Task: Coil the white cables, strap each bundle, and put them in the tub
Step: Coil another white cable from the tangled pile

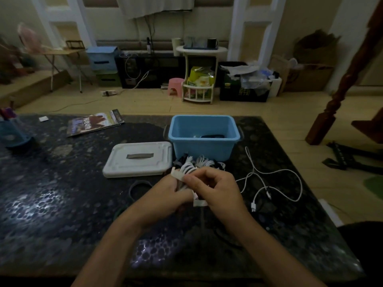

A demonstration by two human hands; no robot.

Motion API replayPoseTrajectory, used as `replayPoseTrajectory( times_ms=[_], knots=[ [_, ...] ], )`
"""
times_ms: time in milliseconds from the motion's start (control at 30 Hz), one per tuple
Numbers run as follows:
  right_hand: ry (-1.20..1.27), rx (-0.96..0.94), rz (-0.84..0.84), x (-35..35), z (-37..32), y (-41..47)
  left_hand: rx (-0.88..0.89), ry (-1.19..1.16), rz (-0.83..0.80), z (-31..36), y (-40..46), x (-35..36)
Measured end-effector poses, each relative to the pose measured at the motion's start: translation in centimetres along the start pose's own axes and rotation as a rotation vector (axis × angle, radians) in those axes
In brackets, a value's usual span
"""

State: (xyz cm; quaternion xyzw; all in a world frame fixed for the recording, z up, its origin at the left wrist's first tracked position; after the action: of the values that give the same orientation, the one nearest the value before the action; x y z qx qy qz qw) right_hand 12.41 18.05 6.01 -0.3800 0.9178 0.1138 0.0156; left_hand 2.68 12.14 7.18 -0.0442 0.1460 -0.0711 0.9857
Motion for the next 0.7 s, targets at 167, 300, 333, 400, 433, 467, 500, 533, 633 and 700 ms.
replayPoseTrajectory(
  times_ms=[167, 300, 333, 400, 433, 467, 500, 533, 633, 700],
  knots=[
    [0.054, 0.007, -0.023, 0.2, 0.1, 0.0, -0.169, -0.325, 0.073, -0.8, -0.1, 0.4],
    [0.044, 0.0, -0.043, 0.7, -0.1, 0.1, -0.175, -0.268, 0.196, -1.5, 0.1, -0.5],
    [0.012, 0.0, -0.039, 0.7, -0.2, 0.2, -0.147, -0.239, 0.225, -1.6, 0.1, -0.7],
    [-0.009, -0.001, -0.035, 0.7, -0.4, 0.2, -0.103, -0.222, 0.259, -1.3, -0.2, -0.8],
    [-0.01, 0.003, -0.035, 0.8, -0.4, 0.2, -0.093, -0.211, 0.259, -1.1, -0.3, -0.7],
    [-0.019, 0.006, -0.034, 0.8, -0.4, 0.1, -0.081, -0.2, 0.257, -1.0, -0.4, -0.7],
    [-0.035, 0.006, -0.03, 1.0, -0.5, 0.0, -0.07, -0.184, 0.254, -0.8, -0.5, -0.7],
    [-0.053, 0.003, -0.022, 1.1, -0.6, -0.2, -0.054, -0.169, 0.258, -0.7, -0.6, -0.9],
    [-0.099, -0.017, 0.039, 1.4, -1.1, -0.6, -0.028, -0.134, 0.303, -0.1, -0.8, -1.3],
    [-0.087, -0.032, 0.097, 1.2, -1.4, -0.6, -0.027, -0.134, 0.355, -0.2, -0.8, -1.7]
  ],
)
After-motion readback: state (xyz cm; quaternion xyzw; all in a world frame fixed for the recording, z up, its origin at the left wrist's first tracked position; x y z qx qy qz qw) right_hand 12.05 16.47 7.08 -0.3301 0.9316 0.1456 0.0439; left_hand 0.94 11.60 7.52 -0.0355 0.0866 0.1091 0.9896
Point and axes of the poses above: each hand's wrist, its own y-axis towards the middle knuckle, its own x-axis out of the palm, z = x × y, the point moved 7 cm from there along y, towards the middle knuckle, and after that the axes turned 11 degrees about -z, right-handed, at the moved point
